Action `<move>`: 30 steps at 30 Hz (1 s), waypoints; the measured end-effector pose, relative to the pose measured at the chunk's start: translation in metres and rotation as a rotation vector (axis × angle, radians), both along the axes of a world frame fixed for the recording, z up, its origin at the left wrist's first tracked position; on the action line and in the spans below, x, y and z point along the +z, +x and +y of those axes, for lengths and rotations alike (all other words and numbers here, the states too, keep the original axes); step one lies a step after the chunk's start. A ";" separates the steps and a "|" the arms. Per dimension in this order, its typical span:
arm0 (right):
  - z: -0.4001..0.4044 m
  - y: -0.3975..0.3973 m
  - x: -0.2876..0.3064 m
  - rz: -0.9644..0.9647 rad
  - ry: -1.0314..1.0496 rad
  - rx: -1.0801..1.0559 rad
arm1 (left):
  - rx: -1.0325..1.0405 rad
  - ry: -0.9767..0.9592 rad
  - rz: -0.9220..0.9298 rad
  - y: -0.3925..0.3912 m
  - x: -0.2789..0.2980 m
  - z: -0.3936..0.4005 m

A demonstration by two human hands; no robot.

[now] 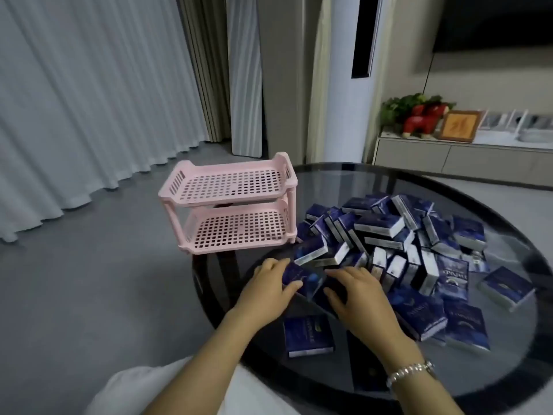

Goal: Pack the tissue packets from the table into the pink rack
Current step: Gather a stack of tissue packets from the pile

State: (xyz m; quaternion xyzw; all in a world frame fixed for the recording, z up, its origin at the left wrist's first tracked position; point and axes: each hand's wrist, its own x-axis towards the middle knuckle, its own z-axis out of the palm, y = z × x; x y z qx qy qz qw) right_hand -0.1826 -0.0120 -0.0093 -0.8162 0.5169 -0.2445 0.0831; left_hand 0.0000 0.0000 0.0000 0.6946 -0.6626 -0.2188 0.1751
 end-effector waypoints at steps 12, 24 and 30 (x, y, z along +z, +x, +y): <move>-0.026 0.023 -0.015 0.083 0.086 -0.007 | 0.092 0.077 0.304 0.021 -0.028 -0.039; -0.036 0.025 0.018 0.443 0.263 0.113 | 0.202 0.049 0.611 0.041 -0.018 -0.035; -0.044 0.033 0.019 0.425 0.237 0.104 | 0.232 0.021 0.653 0.048 -0.011 -0.031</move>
